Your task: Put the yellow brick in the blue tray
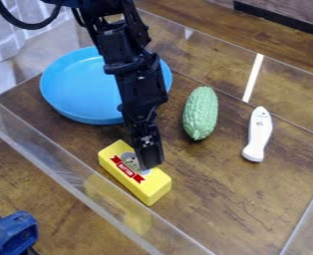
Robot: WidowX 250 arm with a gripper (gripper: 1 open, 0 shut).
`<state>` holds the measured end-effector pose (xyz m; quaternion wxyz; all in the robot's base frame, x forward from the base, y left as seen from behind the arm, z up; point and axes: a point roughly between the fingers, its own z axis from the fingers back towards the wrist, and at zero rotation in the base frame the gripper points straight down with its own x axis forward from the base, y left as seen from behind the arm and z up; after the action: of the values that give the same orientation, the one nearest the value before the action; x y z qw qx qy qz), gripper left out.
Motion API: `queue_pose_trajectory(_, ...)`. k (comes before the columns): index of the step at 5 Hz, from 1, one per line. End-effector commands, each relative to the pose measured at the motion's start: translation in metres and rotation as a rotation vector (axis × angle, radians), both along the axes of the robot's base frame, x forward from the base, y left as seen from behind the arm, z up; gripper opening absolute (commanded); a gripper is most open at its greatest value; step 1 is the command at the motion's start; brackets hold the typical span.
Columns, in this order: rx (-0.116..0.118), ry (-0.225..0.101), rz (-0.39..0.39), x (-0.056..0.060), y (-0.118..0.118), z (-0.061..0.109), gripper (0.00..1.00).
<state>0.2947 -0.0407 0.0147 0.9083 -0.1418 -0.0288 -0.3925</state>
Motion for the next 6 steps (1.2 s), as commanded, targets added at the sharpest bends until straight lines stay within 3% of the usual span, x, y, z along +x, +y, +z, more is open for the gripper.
queue_pose_trajectory(1, 0.031, 0.134, -0.056, -0.03, -0.001, -0.024, 1.0)
queue_pose_trajectory(6, 0.064, 0.186, -0.08, -0.032, -0.001, -0.004, 1.0)
